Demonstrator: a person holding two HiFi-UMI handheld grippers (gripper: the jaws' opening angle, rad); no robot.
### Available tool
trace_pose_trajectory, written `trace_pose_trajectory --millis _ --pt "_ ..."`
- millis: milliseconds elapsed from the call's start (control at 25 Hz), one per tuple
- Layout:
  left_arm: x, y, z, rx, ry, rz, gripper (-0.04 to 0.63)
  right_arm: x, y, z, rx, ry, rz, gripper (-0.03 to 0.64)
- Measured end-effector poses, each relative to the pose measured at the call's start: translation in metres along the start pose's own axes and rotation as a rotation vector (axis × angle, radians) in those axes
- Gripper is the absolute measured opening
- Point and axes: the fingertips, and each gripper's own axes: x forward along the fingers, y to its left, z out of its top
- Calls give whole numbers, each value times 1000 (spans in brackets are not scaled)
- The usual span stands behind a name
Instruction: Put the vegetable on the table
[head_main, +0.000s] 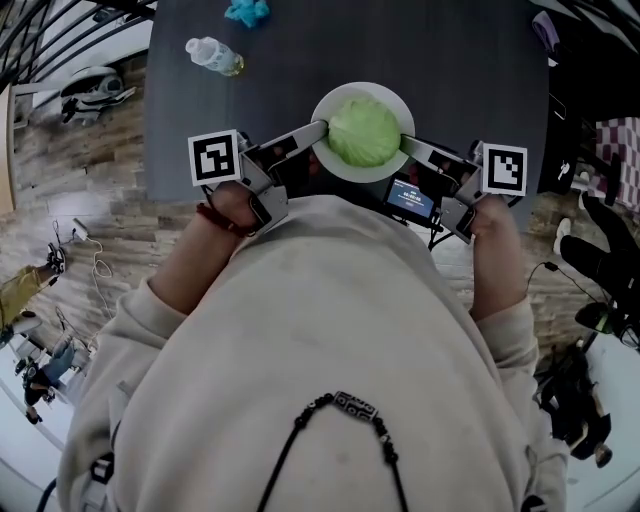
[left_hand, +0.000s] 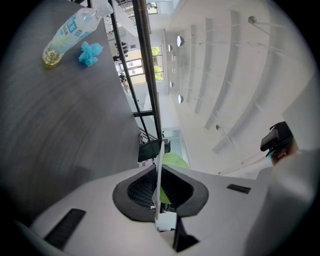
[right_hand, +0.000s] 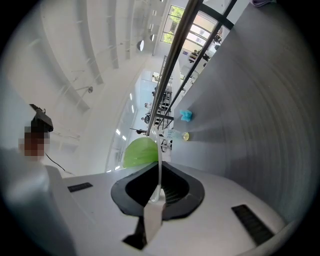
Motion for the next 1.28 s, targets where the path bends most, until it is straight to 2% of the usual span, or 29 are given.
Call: trace_pose_trajectory --millis 520,1280 --pt "-5 15 21 9 -1 14 31 19 -8 15 0 25 -28 28" --pt "8 30 43 4 1 40 28 26 -27 36 20 31 -23 26"
